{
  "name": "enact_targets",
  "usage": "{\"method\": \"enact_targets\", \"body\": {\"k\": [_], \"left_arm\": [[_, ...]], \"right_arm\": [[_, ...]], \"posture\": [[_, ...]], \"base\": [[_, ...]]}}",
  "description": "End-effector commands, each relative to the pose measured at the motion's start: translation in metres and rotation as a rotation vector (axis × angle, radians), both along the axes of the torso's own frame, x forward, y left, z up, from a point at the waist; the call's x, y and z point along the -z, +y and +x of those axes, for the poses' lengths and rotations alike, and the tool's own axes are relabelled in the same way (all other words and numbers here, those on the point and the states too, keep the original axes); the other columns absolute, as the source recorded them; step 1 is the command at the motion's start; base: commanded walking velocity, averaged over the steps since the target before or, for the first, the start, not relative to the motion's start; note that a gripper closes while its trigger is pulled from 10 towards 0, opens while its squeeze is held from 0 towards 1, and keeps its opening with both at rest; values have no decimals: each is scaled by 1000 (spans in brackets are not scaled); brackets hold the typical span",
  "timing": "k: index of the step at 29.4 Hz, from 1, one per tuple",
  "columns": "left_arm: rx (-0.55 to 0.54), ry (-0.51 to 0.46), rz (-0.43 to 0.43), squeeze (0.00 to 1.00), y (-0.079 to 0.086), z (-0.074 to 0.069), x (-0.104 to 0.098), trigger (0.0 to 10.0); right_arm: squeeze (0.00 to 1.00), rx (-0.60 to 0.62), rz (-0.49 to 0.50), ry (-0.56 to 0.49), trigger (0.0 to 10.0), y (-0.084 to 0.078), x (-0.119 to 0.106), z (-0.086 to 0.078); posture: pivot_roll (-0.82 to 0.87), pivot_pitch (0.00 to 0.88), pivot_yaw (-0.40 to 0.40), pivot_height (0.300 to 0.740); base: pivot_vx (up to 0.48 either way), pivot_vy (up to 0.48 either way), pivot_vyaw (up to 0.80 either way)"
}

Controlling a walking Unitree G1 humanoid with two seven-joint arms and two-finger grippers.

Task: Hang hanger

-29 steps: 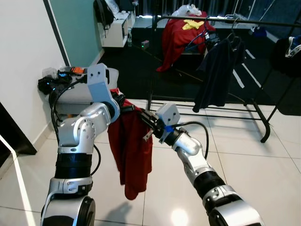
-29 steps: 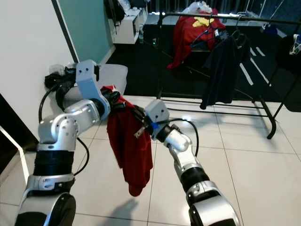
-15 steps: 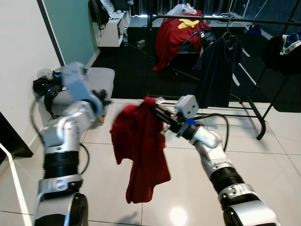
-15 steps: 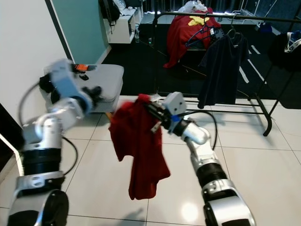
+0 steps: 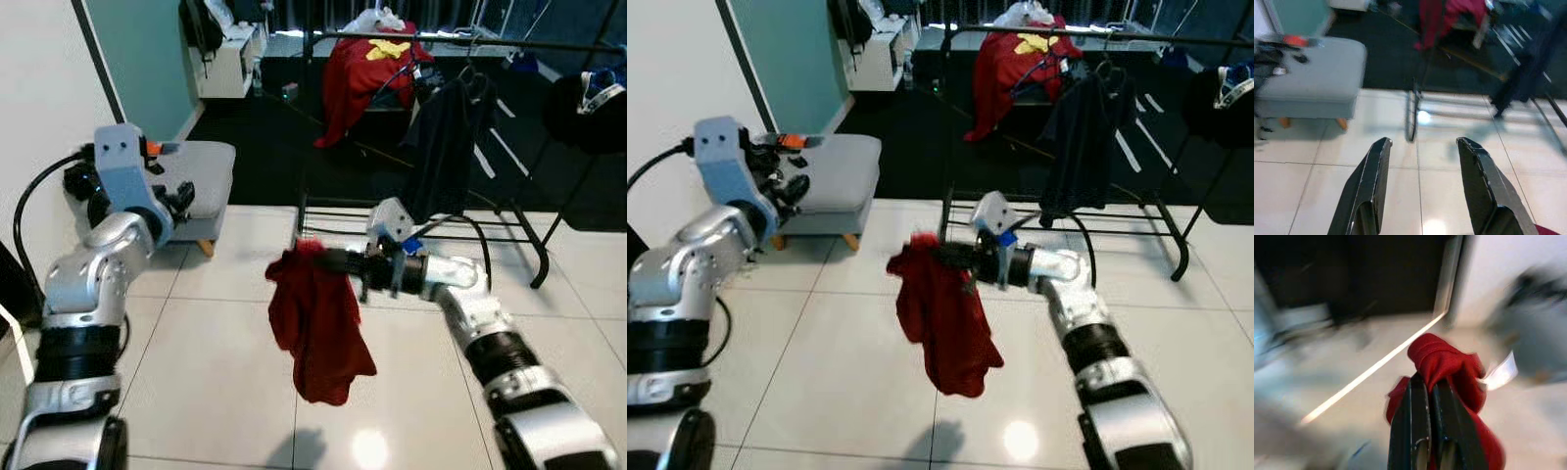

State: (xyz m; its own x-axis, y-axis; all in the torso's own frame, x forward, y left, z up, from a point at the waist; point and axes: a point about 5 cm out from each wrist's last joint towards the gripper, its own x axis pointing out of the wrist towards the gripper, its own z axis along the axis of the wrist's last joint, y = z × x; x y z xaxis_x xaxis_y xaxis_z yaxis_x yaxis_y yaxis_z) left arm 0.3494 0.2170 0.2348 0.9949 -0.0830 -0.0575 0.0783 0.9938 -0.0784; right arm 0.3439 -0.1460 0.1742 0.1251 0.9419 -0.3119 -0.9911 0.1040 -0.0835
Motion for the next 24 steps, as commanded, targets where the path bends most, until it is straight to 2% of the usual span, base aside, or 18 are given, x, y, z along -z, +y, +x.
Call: {"method": "enact_targets", "body": {"k": [1, 3, 4, 5, 6, 7, 8, 9, 11, 12, 13, 14, 15, 16, 17, 18, 21, 24], "left_arm": [[21, 25, 27, 0, 2, -3, 4, 10000], [69, 50, 51, 0, 3, -11, 13, 10000], [69, 50, 51, 0, 3, -11, 13, 10000], [107, 55, 54, 0, 1, -16, 16, 10000], [165, 57, 53, 0, -4, -21, 20, 10000], [165, 57, 53, 0, -4, -21, 20, 10000], [221, 48, 46, 0, -10, -25, 22, 10000], [221, 48, 46, 0, -10, -25, 22, 10000], [341, 10, 13, 0, -23, -31, 24, 10000], [410, -25, -30, 894, -31, -34, 23, 10000], [410, -25, -30, 894, -31, -34, 23, 10000], [484, -67, -108, 1000, -40, -37, 21, 10000], [555, -103, -192, 1000, -47, -40, 20, 10000], [555, -103, -192, 1000, -47, -40, 20, 10000], [598, -127, -247, 1000, -52, -42, 20, 10000], [666, -118, -263, 1000, -58, -44, 25, 10000], [776, -89, -269, 1000, -69, -48, 38, 10000], [827, -93, -287, 1000, -75, -50, 42, 10000]], "right_arm": [[0, -83, -24, 42, 0, 4, -4, -3], [0, -142, -118, 95, 0, -8, -9, -5], [0, -142, -118, 95, 0, -8, -9, -5], [0, -142, -148, 69, 0, -13, -15, -3], [0, -126, -160, -4, 0, -16, -23, 2], [0, -126, -160, -4, 0, -16, -23, 2], [0, -113, -151, -84, 0, -17, -33, 7], [0, -113, -151, -84, 0, -17, -33, 7], [0, -105, -96, -194, 0, -14, -52, 11], [0, -111, -89, -251, 0, -12, -60, 12], [0, -111, -89, -251, 0, -12, -60, 12], [0, -119, -89, -309, 0, -9, -66, 12], [0, -134, -86, -360, 0, -5, -71, 12], [0, -134, -86, -360, 0, -5, -71, 12], [0, -145, -83, -390, 0, -2, -75, 12], [0, -169, -84, -415, 0, 0, -77, 11], [0, -203, -87, -455, 0, 3, -80, 11], [0, -204, -86, -484, 0, 3, -85, 12]], "posture": [[99, 67, -13, 740], [101, 72, -21, 740], [101, 72, -21, 740], [99, 74, -23, 740], [97, 75, -25, 740], [97, 75, -25, 740], [93, 77, -26, 740], [93, 77, -26, 740], [88, 76, -30, 740], [83, 74, -31, 740], [83, 74, -31, 740], [81, 75, -33, 740], [84, 72, -37, 740], [84, 72, -37, 740], [85, 72, -38, 740], [84, 74, -37, 740], [74, 73, -30, 740], [69, 74, -25, 740]], "base": [[0, 0, 0], [0, 0, 0], [0, 0, 0], [0, 0, 0], [0, 0, 0], [0, 0, 0], [0, 0, 0], [0, 0, 0], [0, 0, 0], [0, 0, 0], [0, 0, 0], [0, 0, 0], [0, 0, 0], [0, 0, 0], [0, 0, 0], [0, 0, 0], [0, 0, 0], [0, 0, 0]]}}
